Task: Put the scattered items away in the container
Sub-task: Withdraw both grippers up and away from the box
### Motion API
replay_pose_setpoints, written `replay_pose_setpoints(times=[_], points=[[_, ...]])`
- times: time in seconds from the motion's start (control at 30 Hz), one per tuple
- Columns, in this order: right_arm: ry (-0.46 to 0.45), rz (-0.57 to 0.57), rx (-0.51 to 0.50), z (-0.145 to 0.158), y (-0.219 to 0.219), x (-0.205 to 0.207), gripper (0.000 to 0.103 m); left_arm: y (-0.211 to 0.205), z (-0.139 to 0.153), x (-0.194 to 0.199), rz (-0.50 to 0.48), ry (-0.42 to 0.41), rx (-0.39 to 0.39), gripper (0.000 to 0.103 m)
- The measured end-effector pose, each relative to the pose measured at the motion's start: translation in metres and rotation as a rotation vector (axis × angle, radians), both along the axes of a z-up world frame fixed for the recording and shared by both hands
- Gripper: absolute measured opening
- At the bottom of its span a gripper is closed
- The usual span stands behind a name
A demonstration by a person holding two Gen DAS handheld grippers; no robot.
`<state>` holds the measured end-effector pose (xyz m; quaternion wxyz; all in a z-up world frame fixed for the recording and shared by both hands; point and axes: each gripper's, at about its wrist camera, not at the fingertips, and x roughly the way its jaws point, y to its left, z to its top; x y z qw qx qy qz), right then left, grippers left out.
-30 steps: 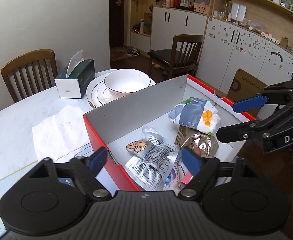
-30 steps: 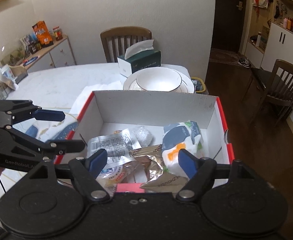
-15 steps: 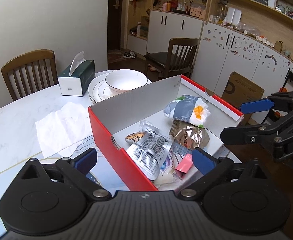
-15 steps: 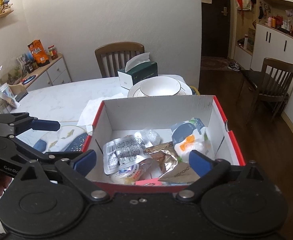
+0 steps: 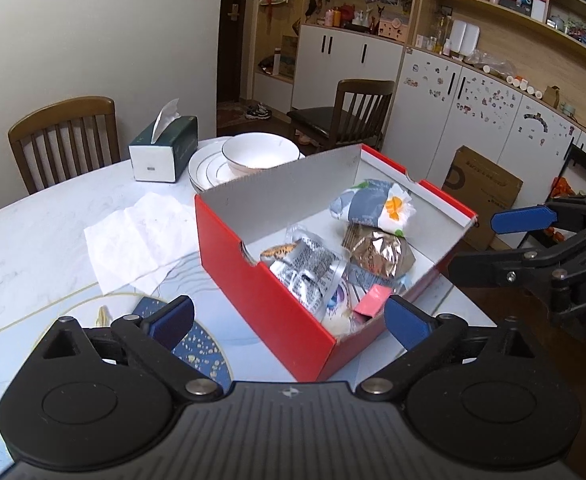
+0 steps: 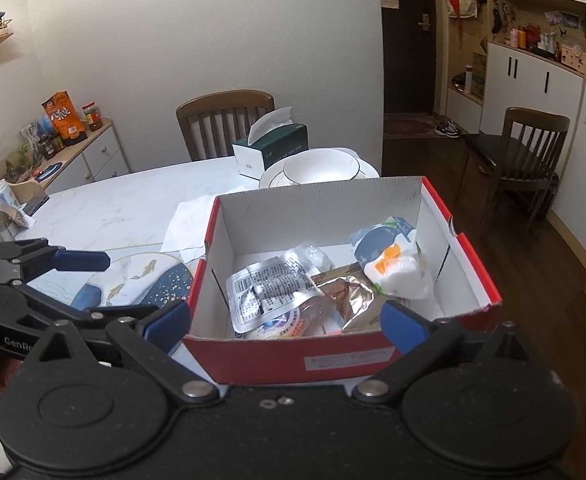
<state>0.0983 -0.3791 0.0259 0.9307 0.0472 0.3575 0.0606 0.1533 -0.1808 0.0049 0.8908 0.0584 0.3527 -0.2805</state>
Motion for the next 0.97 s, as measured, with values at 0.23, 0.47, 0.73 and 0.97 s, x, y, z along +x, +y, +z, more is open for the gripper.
replay_pose_setpoints(times=[0.23, 0.47, 0.73, 0.97], points=[[0.009, -0.013, 0.0, -0.003, 0.015, -0.007, 0.102, 0.01, -0.003, -0.01, -0.026, 0.0, -0.003, 0.102], [0.025, -0.03, 0.008, -0.006, 0.022, -0.012, 0.102, 0.021, -0.006, -0.014, -0.035, 0.0, -0.007, 0.102], [0.05, -0.035, 0.013, -0.01, 0.033, -0.01, 0.102, 0.031, -0.008, -0.015, -0.026, -0.013, 0.004, 0.102], [0.06, -0.031, 0.023, -0.011, 0.044, -0.005, 0.102, 0.045, -0.004, -0.013, -0.008, -0.036, 0.002, 0.102]])
